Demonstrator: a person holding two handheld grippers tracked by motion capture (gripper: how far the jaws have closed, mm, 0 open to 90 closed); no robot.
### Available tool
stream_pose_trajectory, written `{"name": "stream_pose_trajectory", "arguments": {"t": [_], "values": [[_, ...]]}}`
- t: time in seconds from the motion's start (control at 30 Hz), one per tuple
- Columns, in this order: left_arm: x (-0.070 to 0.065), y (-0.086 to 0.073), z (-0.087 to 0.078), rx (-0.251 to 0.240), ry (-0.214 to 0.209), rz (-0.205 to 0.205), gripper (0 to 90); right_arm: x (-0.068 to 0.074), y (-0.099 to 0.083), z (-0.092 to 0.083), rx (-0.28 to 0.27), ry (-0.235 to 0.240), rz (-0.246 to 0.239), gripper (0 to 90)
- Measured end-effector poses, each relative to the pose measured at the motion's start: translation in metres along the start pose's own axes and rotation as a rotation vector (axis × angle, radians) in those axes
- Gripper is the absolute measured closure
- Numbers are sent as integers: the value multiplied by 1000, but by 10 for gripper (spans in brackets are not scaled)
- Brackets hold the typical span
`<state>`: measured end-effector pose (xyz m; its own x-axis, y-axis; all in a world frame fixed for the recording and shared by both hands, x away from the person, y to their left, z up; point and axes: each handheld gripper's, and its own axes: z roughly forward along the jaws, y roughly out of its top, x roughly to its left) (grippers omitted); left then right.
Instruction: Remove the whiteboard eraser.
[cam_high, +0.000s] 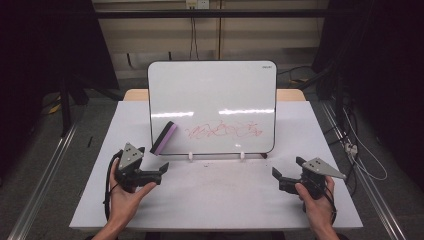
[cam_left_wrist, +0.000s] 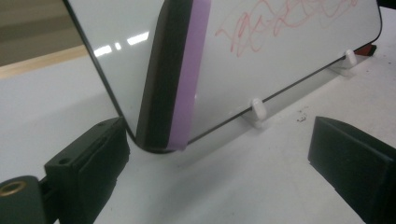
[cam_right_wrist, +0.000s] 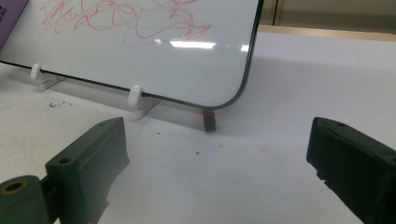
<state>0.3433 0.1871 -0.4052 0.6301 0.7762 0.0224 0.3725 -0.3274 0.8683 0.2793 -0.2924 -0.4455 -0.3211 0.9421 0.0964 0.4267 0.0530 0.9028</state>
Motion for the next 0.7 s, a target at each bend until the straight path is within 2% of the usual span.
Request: {"name": "stream_pose_trajectory", "arguments": {"t": [0.3,0.37,0.57,0.7], "values": [[5,22,5,-5,38,47,79,2,0,3,-1,18,3,51],[5,27,7,11,49,72,80,1,0,2,-2,16,-1,51],[8,35,16,26,71,107,97,2,0,1,-3,28,1,54],[8,37,22,80,93,129,133,2,0,2,0,28,-9,53]]}}
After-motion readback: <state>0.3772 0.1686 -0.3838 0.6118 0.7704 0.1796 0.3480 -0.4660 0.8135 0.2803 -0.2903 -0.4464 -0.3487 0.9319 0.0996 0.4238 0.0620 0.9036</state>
